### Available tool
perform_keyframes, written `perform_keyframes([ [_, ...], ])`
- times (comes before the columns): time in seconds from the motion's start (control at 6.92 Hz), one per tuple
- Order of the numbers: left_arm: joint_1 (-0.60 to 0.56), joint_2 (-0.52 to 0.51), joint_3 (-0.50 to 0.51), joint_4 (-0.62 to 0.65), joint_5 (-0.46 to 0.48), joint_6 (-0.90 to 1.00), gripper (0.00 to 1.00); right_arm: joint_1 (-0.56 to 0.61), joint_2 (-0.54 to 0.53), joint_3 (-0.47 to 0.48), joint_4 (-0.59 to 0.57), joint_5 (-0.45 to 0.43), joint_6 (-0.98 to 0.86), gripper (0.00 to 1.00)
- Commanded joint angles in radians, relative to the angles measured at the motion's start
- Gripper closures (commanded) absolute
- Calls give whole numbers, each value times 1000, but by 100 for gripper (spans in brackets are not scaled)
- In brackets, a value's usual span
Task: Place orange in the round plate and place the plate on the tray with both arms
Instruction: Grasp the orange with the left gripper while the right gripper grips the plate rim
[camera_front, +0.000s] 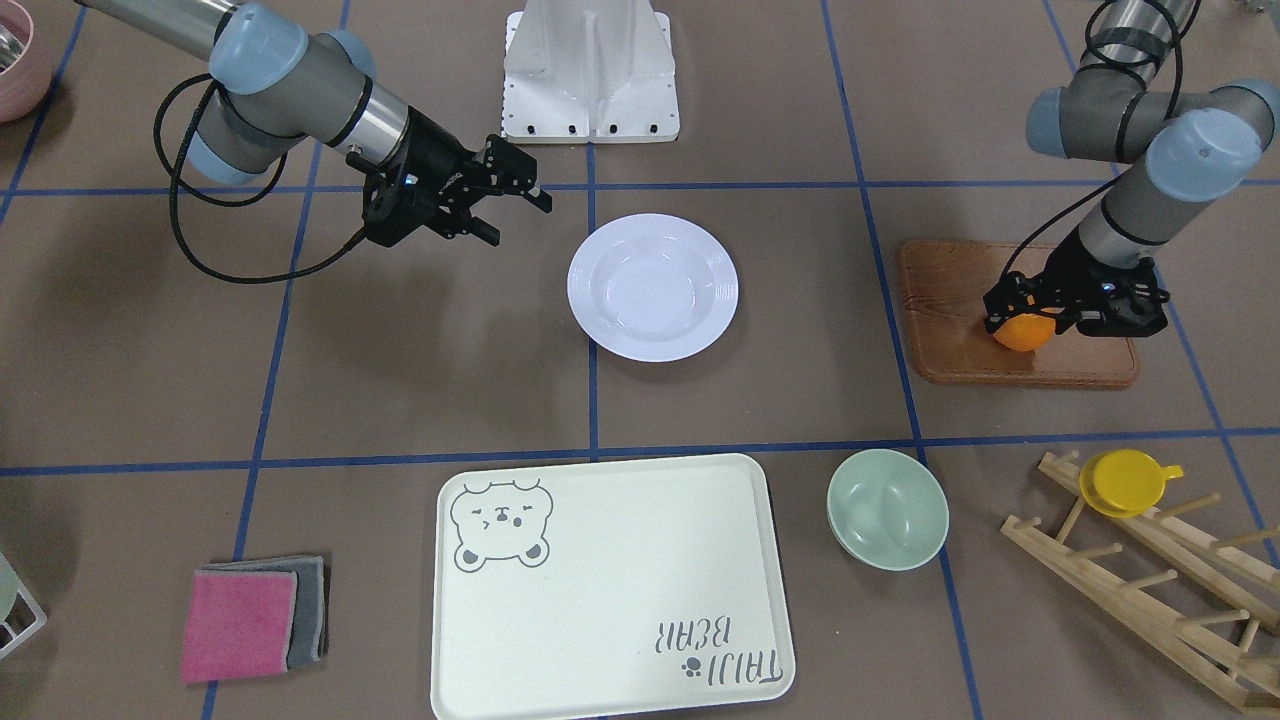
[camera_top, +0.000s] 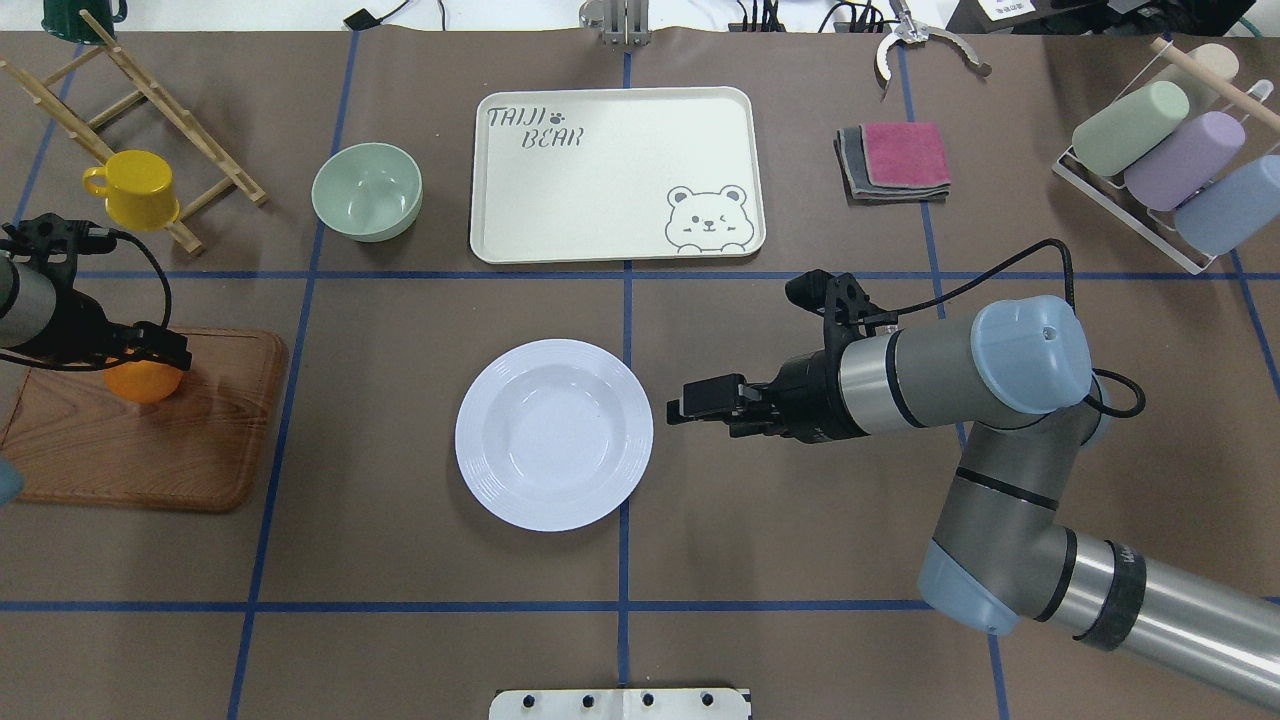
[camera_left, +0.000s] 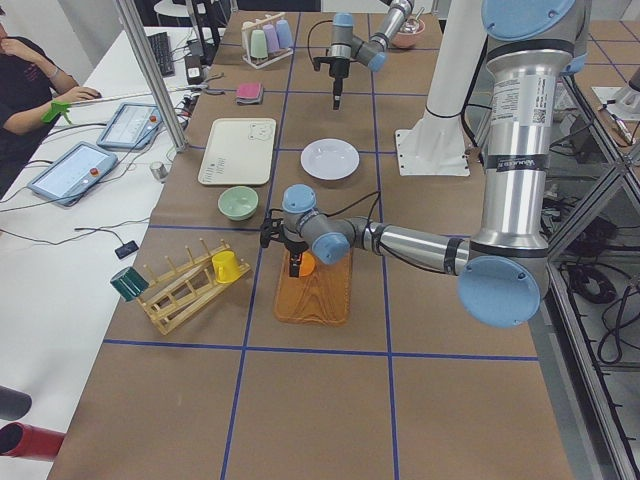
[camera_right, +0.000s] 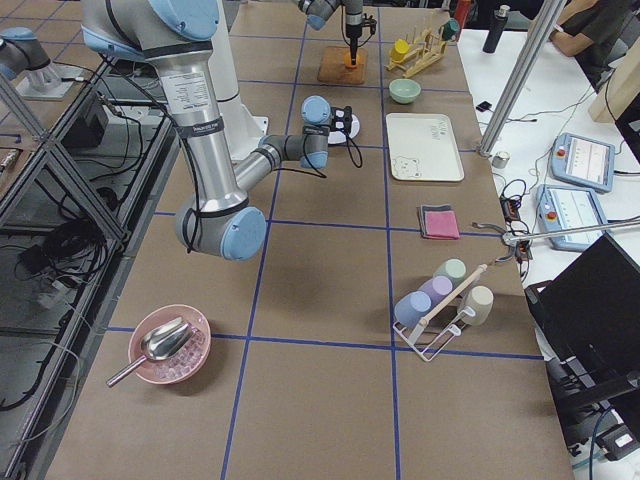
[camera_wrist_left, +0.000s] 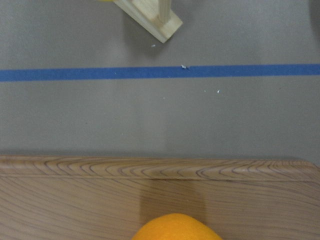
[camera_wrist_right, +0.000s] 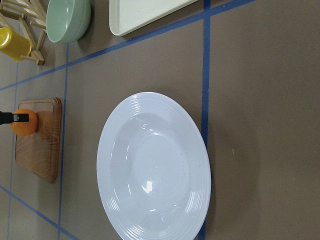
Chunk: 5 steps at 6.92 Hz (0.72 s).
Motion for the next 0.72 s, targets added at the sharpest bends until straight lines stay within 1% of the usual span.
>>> perform_keyframes([
  [0.0,7,1,0,-1,-1,-6,13,-2,1,-4,1,-1,0,5],
  [0.29,7,-1,-2,1,-2,-6,30,-2,2,-12,3,-1,-2,5],
  [0.43,7,-4,-20,8,-11,-7,29,-2,7,-24,13,-9,-2,5],
  [0.58,7,-34,-64,60,-14,-10,28,-3,25,-68,68,-25,0,5],
])
